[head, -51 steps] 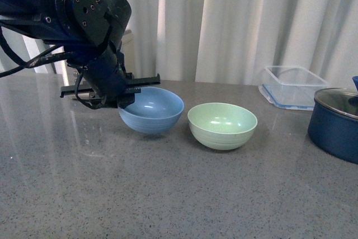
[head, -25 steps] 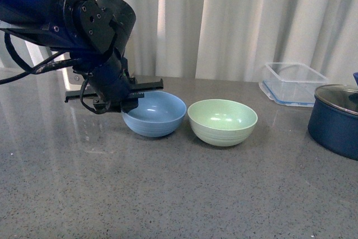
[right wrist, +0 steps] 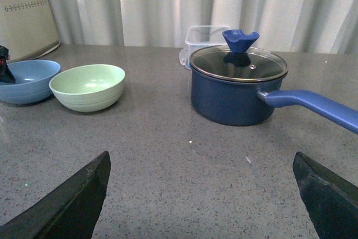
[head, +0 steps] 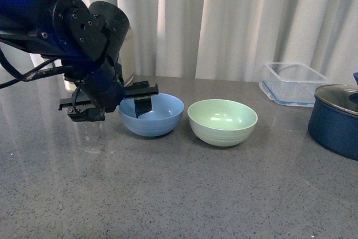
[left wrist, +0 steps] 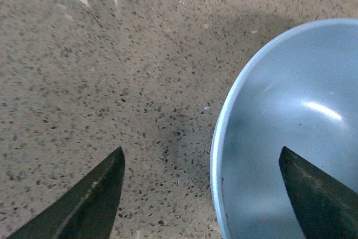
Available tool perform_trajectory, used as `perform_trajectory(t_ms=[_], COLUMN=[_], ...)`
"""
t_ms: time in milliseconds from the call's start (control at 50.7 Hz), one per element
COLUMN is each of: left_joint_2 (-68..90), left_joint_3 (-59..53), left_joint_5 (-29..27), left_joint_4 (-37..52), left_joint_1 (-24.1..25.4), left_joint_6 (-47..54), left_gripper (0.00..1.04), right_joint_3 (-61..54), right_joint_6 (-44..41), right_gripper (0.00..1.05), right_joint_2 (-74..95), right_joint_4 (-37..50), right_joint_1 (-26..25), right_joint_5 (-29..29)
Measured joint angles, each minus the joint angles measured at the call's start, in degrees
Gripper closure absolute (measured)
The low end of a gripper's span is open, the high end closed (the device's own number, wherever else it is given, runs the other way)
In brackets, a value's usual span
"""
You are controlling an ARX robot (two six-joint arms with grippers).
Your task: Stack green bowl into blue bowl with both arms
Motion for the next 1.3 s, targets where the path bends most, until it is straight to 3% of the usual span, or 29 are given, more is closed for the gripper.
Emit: perform_trajectory(t_ms=[99,395,651,691,769,888,1243,1302], left_joint_2=[-4.63,-24.9,-26.58,-26.6,-29.57,-34.49,-47.56,-49.44], left_joint_3=[-4.59,-25.42,-27.69,-29.46,-42.01,-53.46,-74.55,-76.85], left_joint_5=[-0.87,-4.15,-4.22,-2.89,1.7,2.99,5.95,6.56], left_joint_4=[3.54,14.4,14.67,18.69,44.35,59.56,68.3,68.74], left_joint_1=[0.37,0.83,0.81,1.01,1.97,3.13,6.58,6.88], left_joint_6=[0.5,6.88,8.28,9.7,14.73,16.63,17.77,17.92], left_gripper=[0.05,0.07,0.07,0.1,0.28,0.46,1.01,1.01], right_joint_3=[0.0,0.0,0.0,0.0,0.0,0.0,0.0,0.0], right_joint_6=[0.0,0.0,0.0,0.0,0.0,0.0,0.0,0.0], right_gripper=[0.1,0.1,0.1,0.1,0.1,0.1,0.1,0.1], right_joint_2=[0.0,0.0,0.0,0.0,0.0,0.0,0.0,0.0], right_joint_4=[0.0,0.0,0.0,0.0,0.0,0.0,0.0,0.0], right_joint_1=[0.0,0.0,0.0,0.0,0.0,0.0,0.0,0.0], right_joint_5=[0.0,0.0,0.0,-0.02,0.0,0.0,0.0,0.0])
